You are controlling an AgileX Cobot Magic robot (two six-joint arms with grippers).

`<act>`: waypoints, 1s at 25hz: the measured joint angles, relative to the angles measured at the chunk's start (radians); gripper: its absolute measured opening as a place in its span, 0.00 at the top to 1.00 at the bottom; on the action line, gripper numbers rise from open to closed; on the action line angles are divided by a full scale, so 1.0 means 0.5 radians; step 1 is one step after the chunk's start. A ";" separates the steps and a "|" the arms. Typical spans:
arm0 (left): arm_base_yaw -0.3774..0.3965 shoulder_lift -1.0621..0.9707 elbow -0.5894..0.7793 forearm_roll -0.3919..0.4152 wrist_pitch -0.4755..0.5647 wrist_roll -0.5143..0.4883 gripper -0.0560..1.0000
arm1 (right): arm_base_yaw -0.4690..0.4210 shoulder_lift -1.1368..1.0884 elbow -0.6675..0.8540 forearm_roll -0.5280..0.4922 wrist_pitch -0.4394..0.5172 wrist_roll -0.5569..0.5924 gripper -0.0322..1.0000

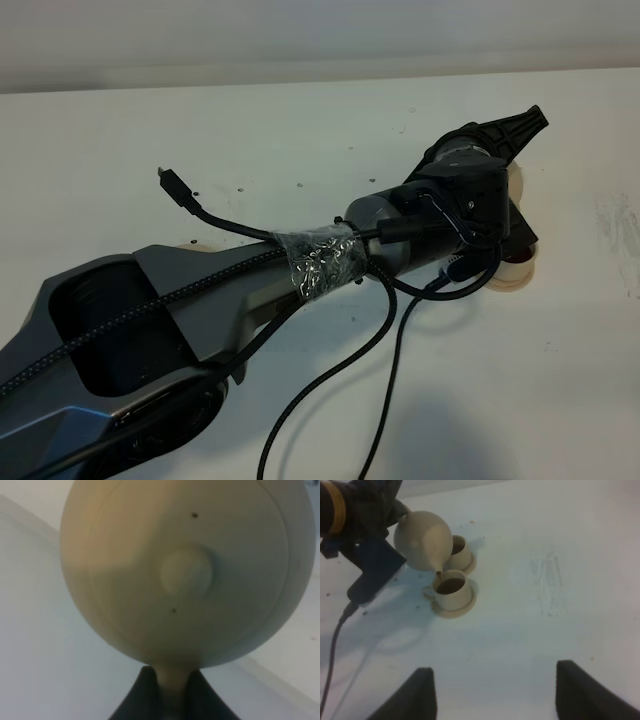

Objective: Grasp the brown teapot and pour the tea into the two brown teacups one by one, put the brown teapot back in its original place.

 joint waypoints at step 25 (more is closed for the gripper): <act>0.000 -0.018 0.000 -0.324 0.112 -0.382 0.85 | 0.000 0.000 0.000 0.000 0.000 0.000 0.45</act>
